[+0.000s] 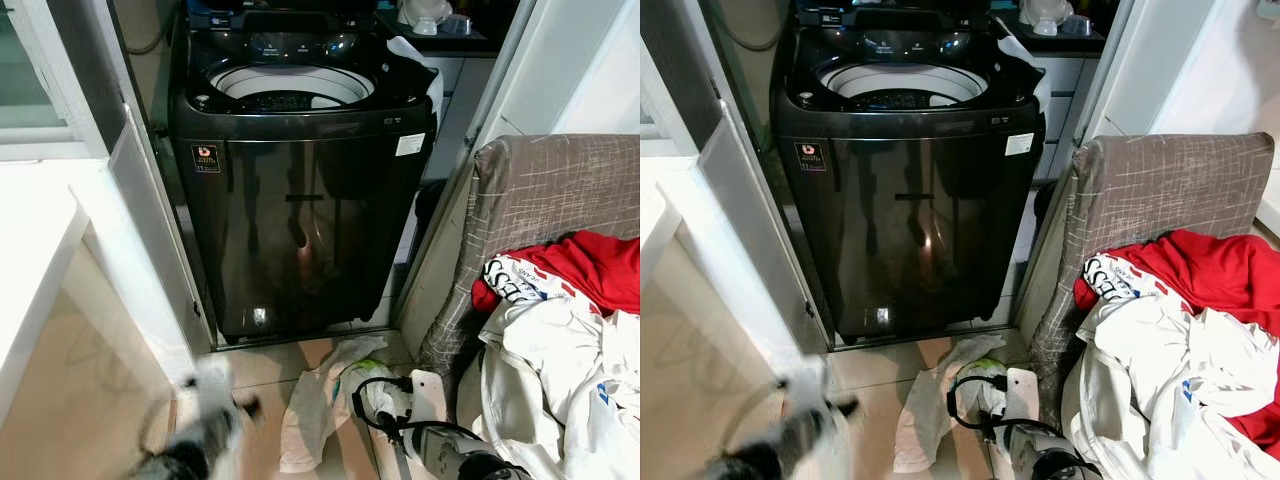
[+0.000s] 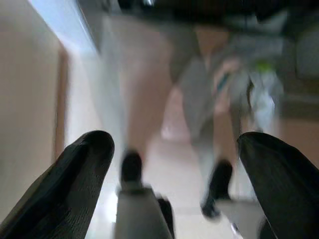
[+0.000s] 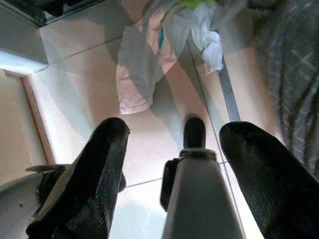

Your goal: Clothes washing

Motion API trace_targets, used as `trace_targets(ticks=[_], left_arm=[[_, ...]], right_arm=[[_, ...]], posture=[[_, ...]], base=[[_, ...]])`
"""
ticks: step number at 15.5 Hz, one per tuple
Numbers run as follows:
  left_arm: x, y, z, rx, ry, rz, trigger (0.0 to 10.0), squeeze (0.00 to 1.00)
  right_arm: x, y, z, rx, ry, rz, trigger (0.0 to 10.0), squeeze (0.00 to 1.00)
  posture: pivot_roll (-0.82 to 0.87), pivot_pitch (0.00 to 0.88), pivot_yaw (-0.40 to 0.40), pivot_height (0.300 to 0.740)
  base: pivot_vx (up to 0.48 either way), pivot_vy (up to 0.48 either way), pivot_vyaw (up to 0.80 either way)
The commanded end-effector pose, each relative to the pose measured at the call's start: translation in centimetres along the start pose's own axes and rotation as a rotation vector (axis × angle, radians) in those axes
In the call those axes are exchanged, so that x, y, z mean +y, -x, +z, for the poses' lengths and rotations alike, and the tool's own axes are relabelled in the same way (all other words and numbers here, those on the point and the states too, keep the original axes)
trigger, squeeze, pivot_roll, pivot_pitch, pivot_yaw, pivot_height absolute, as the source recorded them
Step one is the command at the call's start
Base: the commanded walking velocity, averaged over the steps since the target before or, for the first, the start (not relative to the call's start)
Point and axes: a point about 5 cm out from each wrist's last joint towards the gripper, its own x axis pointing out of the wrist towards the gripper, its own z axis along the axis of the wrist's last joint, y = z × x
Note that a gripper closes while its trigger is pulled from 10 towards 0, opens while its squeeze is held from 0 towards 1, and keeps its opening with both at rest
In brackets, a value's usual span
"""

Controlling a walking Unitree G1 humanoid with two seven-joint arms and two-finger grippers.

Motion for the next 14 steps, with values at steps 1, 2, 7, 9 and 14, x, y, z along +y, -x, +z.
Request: trace_targets(ticks=[1,2,7,9,14], left_arm=[[-0.2,0.1,-2.2,0.057,-0.006,0.005,10.0,0.0],[-0.3,0.2,-3.0,0.074,-0.029,0.006,10.0,0.0],[-1.3,0.1,-2.9,0.055,-0.05,-0.019,10.0,0.0],[-0.6,0.2,-2.8,0.042,-0.075,-0.001,10.0,0.0],[-0.7,0.1,-1.4,-0.032,-0.078,-0.029,10.0,0.0]], right_arm=[[-0.6,0.1,1.5,-0.04,0.014,-0.017,10.0,0.0],[-0.6,0.2,1.9,-0.048,0.029,-0.02,10.0,0.0],[-1.4,0.3,2.4,-0.068,0.138,-0.066,10.0,0.0],[-1.6,0.3,2.4,-0.066,0.163,-0.068,10.0,0.0],[-1.1,0.3,2.7,-0.075,0.104,-0.051,10.0,0.0]], posture=[[0.0,0.034,-0.051,0.74],[0.0,0.034,-0.053,0.74],[0.02,0.023,-0.053,0.74],[0.03,0.017,-0.053,0.74],[0.03,0.011,-0.061,0.74]], base=[[0.0,0.0,0.0],[0.0,0.0,0.0],[0.0,0.0,0.0],[0.0,0.0,0.0],[0.0,0.0,0.0]])
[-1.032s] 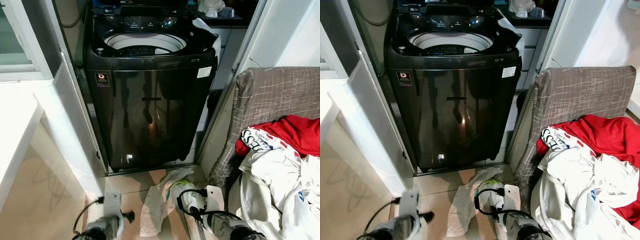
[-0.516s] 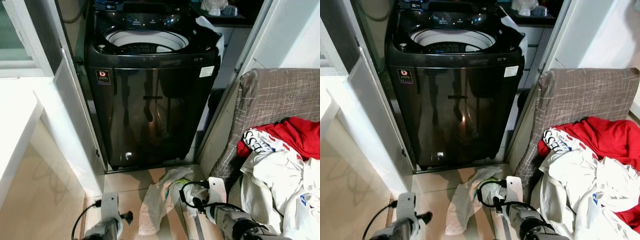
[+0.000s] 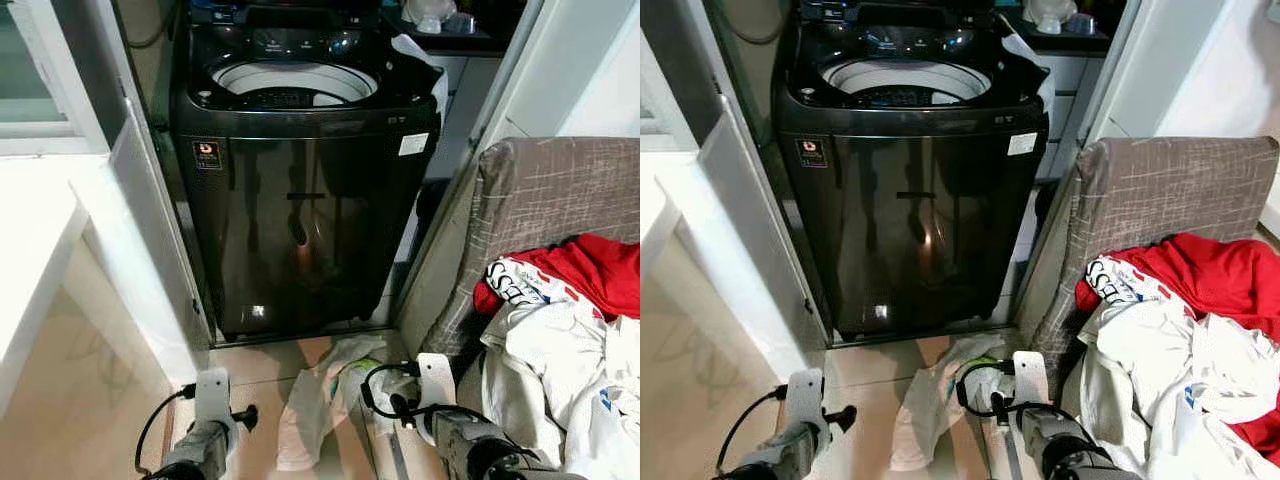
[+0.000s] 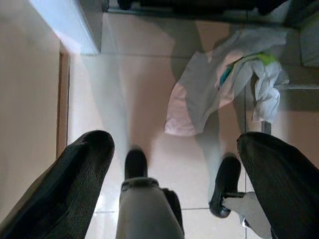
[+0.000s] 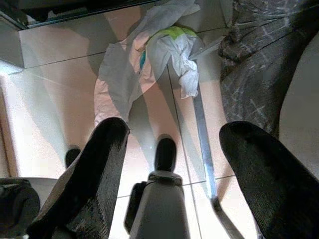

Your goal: Clothes washing

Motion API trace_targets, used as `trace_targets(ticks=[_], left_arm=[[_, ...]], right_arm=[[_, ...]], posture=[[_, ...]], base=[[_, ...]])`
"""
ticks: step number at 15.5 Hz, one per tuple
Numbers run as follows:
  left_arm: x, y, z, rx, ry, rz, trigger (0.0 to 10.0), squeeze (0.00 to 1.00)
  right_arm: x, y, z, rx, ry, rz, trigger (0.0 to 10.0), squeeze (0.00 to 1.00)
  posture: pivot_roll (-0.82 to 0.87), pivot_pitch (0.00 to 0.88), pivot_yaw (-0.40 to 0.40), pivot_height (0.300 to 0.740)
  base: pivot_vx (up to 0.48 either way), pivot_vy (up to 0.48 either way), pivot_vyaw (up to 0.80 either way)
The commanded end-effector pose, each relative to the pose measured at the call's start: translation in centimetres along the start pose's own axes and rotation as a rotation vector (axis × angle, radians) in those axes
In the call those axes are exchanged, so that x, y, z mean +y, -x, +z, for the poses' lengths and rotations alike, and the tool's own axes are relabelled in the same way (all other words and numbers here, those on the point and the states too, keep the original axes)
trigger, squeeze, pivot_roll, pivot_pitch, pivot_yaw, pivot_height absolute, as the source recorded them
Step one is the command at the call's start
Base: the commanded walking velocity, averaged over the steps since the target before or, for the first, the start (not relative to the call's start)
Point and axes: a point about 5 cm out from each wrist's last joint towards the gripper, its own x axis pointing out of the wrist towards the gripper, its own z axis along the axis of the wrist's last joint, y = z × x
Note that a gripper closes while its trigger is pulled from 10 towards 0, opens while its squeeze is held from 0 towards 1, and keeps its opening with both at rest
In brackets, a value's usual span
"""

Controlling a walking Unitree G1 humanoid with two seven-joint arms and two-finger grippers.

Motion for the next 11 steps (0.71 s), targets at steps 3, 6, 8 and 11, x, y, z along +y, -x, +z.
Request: trace_targets(ticks=[3,6,8,11], left_arm=[[-1.1,-0.1,1.0,-0.026,-0.128,-0.05,10.0,0.0],[-1.9,-0.1,0.8,-0.018,-0.267,-0.095,10.0,0.0],[-2.1,-0.1,0.7,-0.019,-0.274,-0.101,10.0,0.0],[-2.2,-0.1,0.6,-0.016,-0.274,-0.107,10.0,0.0]], right_arm=[[0.4,0.0,0.1,-0.002,-0.049,0.004,10.0,0.0],[0.5,0.0,-0.1,0.003,-0.029,0.007,10.0,0.0],[0.3,0.0,0.0,-0.012,-0.013,0.007,10.0,0.0],[-0.2,0.0,-0.3,-0.004,-0.001,-0.001,10.0,0.0]], posture=[[0.03,0.018,-0.058,0.74],[0.01,0.028,-0.048,0.74],[0.01,0.026,-0.043,0.74],[0.01,0.021,-0.034,0.74]], base=[[0.0,0.0,0.0],[0.0,0.0,-0.61],[0.0,0.0,-0.56],[0.0,0.0,0.0]])
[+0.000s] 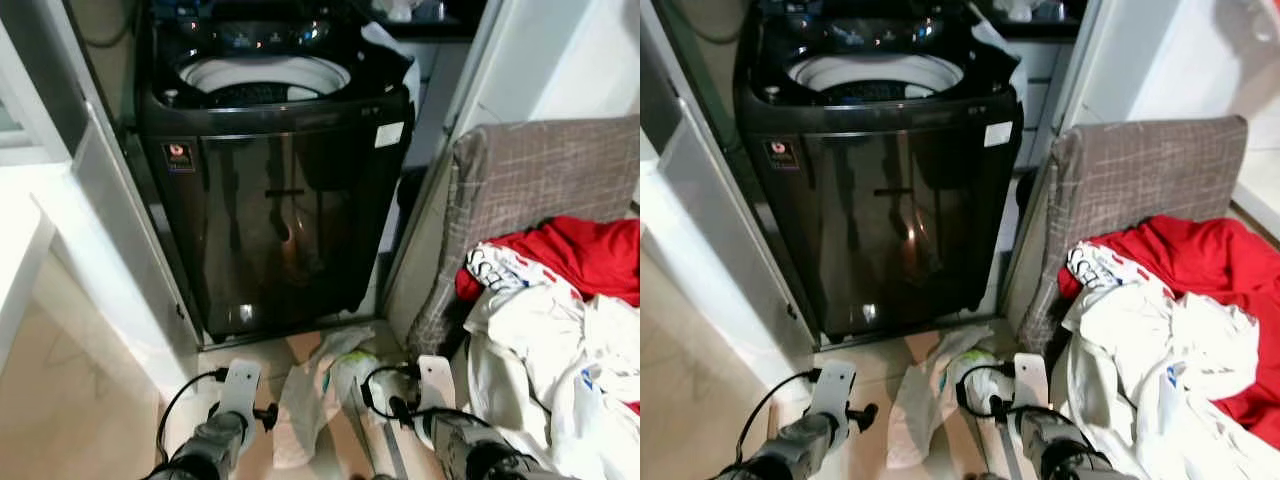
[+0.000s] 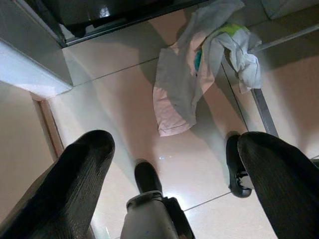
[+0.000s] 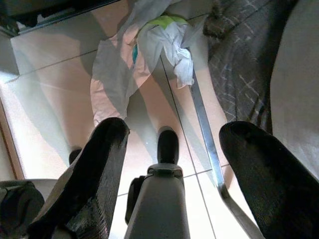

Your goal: Clothes washing

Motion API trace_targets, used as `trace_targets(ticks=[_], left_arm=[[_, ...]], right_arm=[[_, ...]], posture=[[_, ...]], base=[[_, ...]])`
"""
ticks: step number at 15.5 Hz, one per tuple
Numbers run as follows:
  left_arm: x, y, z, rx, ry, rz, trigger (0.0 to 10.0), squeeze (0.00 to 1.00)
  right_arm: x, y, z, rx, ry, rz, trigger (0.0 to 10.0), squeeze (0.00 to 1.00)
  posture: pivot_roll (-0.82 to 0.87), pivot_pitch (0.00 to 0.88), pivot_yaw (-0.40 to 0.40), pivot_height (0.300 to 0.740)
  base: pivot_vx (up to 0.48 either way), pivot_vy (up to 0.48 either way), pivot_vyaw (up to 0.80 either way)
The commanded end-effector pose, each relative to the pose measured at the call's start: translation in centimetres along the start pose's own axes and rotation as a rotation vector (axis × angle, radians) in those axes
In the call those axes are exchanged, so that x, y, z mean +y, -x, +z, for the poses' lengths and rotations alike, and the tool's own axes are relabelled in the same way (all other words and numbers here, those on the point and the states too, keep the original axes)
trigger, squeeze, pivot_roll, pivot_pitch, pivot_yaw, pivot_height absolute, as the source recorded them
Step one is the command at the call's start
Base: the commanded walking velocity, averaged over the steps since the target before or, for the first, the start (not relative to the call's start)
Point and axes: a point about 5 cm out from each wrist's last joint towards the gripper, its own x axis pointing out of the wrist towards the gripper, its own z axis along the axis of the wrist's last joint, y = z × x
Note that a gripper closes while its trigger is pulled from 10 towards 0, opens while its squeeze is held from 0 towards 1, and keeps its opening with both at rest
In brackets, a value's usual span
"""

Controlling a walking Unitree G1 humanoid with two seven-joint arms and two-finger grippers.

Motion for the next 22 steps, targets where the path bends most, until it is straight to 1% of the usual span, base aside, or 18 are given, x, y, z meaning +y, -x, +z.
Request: trace_targets(ticks=[1,3,4,5,6,7,8,9,10,11,12,13,14,16,18,19,21,22], left_arm=[[0.0,0.0,-0.1,0.002,0.023,0.003,10.0,0.0],[0.1,0.0,-0.5,0.013,0.087,0.022,10.0,0.0],[0.3,0.1,-0.6,0.008,0.109,0.039,10.0,0.0],[0.8,0.1,-0.3,-0.025,0.121,0.073,10.0,0.0],[1.2,0.1,0.1,-0.054,0.135,0.088,10.0,0.0],[2.1,0.3,4.0,-0.249,0.059,0.122,10.0,0.0],[2.6,0.8,6.9,-0.394,0.024,0.134,10.0,0.0],[3.1,1.6,9.4,-0.521,0.019,0.135,10.0,0.0],[3.3,2.3,10.9,-0.601,0.014,0.139,10.0,0.0],[3.4,3.6,12.9,-0.715,-0.014,0.144,10.0,0.0],[3.4,4.5,14.1,-0.78,-0.025,0.142,10.0,0.0],[3.0,7.2,16.5,-0.933,-0.041,0.124,10.0,0.0],[2.9,7.9,16.9,-0.964,-0.05,0.116,10.0,0.0],[2.2,10.4,17.3,-1.037,-0.083,0.084,10.0,0.0],[1.3,13.3,15.6,-1.069,-0.109,0.025,10.0,0.0],[0.2,15.0,14.5,-1.09,-0.147,-0.051,10.0,0.0],[-0.6,15.8,14.4,-1.086,-0.149,-0.088,10.0,0.0],[-0.8,15.4,15.2,-1.076,-0.14,-0.064,10.0,0.0]], right_arm=[[-0.5,0.1,0.0,-0.006,0.015,-0.008,10.0,0.0],[-0.7,0.1,0.1,-0.008,0.039,-0.003,10.0,0.0],[-0.7,0.1,0.5,-0.032,0.055,-0.005,10.0,0.0],[-0.5,0.1,1.4,-0.07,0.105,-0.009,10.0,0.0],[-0.2,0.1,2.0,-0.1,0.12,-0.003,10.0,0.0],[0.9,0.5,6.5,-0.271,0.185,0.043,10.0,0.0],[1.2,1.2,9.7,-0.387,0.196,0.064,10.0,0.0],[1.0,2.1,12.4,-0.486,0.179,0.067,10.0,0.0],[1.0,2.6,13.8,-0.542,0.189,0.065,10.0,0.0],[0.9,3.5,15.5,-0.628,0.176,0.062,10.0,0.0],[1.0,4.1,16.5,-0.682,0.179,0.063,10.0,0.0],[1.2,6.3,18.4,-0.846,0.194,0.049,10.0,0.0],[1.2,7.0,18.8,-0.892,0.203,0.05,10.0,0.0],[1.3,10.2,18.9,-1.043,0.267,0.072,10.0,0.0],[0.4,12.6,17.4,-1.102,0.333,0.089,10.0,0.0],[0.2,13.3,16.8,-1.096,0.326,0.111,10.0,0.0],[0.5,13.2,16.4,-1.081,0.323,0.123,10.0,0.0],[1.4,12.8,16.7,-1.064,0.32,0.13,10.0,0.0]], posture=[[0.01,0.021,-0.034,0.74],[0.01,0.009,-0.03,0.74],[0.01,0.006,-0.031,0.74],[0.01,0.003,-0.03,0.74],[0.01,0.003,-0.03,0.74],[0.02,0.0,-0.032,0.74],[0.02,0.0,-0.032,0.74],[0.02,0.0,-0.033,0.74],[0.03,0.0,-0.036,0.74],[0.03,0.0,-0.038,0.74],[0.03,0.0,-0.038,0.74],[0.04,0.0,-0.049,0.74],[0.04,0.0,-0.049,0.74],[0.04,0.0,-0.052,0.74],[0.04,0.0,-0.054,0.74],[0.04,0.0,-0.047,0.74],[0.04,0.0,-0.049,0.74],[0.03,0.0,-0.048,0.74]], base=[[0.0,0.0,0.0],[0.0,0.0,0.0],[0.0,0.0,0.0],[0.0,0.0,0.0],[0.0,0.0,0.0],[0.0,0.0,0.0],[0.0,0.0,0.0],[0.0,0.0,0.0],[0.0,0.0,0.0],[0.0,0.0,0.0],[0.0,0.0,0.0],[0.0,0.0,0.0],[0.0,0.0,0.0],[0.0,0.0,0.0],[0.0,0.0,0.0],[0.0,0.0,0.0],[0.0,0.0,0.0],[0.0,0.0,0.0]])
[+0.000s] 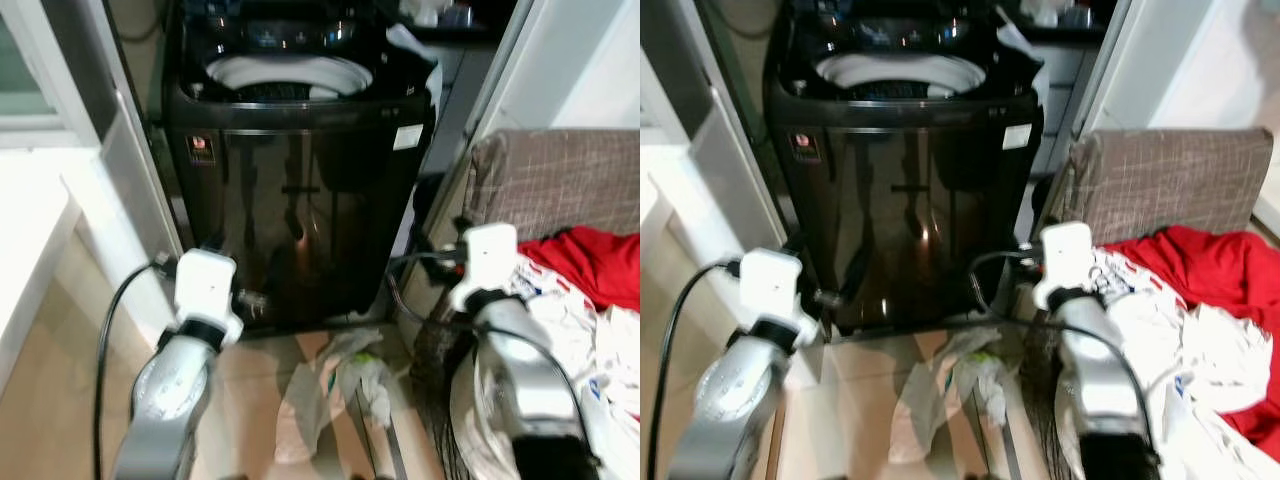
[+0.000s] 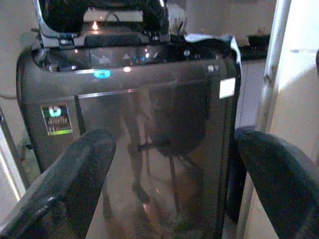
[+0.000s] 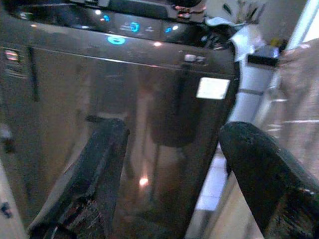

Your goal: Clothes washing

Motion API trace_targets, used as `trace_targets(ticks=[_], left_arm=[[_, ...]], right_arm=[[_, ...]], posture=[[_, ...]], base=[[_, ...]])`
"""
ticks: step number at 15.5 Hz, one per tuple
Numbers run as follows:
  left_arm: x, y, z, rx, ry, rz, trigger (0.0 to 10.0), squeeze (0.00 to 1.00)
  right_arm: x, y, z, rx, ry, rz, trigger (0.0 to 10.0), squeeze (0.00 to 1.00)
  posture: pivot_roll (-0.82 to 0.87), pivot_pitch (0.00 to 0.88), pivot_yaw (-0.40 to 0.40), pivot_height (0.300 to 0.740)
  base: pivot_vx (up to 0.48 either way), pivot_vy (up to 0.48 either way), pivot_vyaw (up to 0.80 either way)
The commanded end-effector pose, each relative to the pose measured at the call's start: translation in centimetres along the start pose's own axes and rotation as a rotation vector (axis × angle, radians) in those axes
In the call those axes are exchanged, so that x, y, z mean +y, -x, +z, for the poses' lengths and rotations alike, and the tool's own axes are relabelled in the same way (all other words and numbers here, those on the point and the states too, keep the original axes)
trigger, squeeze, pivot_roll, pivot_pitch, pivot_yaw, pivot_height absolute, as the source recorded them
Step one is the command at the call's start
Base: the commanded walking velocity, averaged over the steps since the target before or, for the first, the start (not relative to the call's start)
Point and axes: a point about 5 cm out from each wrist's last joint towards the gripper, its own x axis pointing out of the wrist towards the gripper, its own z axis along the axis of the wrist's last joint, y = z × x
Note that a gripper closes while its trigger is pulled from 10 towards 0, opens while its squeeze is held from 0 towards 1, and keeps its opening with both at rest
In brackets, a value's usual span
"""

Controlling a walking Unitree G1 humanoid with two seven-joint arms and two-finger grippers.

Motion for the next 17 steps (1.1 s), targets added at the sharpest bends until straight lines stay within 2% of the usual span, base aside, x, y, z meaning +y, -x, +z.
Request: trace_targets(ticks=[1,3,5,10,12,14,17], left_arm=[[-0.2,-0.6,0.2,0.017,-0.009,0.005,10.0,0.0],[0.0,-0.9,0.6,0.02,-0.019,-0.001,10.0,0.0],[0.4,-1.1,0.7,0.025,-0.029,-0.001,10.0,0.0],[0.3,-1.9,0.6,0.033,-0.036,-0.028,10.0,0.0],[0.6,-2.3,0.6,0.034,-0.048,-0.033,10.0,0.0],[0.7,-2.3,0.5,0.036,-0.053,-0.035,10.0,0.0],[0.6,-2.4,0.4,0.036,-0.051,-0.049,10.0,0.0]], right_arm=[[0.5,-0.7,0.7,-0.003,0.009,0.014,10.0,0.0],[0.4,-1.4,1.1,0.004,0.013,0.013,10.0,0.0],[0.0,-1.7,2.0,-0.039,0.02,-0.02,10.0,0.0],[-0.6,-1.6,2.1,-0.05,0.066,-0.044,10.0,0.0],[-1.4,-1.1,1.1,-0.018,0.079,-0.082,10.0,0.0],[-2.5,-1.0,-0.1,0.064,0.109,-0.152,10.0,0.0],[-3.1,-0.8,-0.9,0.112,0.102,-0.179,10.0,0.0]], posture=[[0.03,0.0,-0.048,0.74],[0.03,0.0,-0.045,0.74],[0.03,0.0,-0.041,0.74],[0.02,0.0,-0.031,0.74],[0.01,0.0,-0.022,0.74],[0.0,0.0,-0.019,0.736],[0.0,0.0,-0.019,0.713]], base=[[0.0,0.0,-0.72],[0.0,0.0,-0.61],[0.0,0.0,-0.57],[0.0,0.0,-0.6],[0.0,0.0,-0.62],[0.0,0.0,-0.47],[0.0,0.0,0.0]])
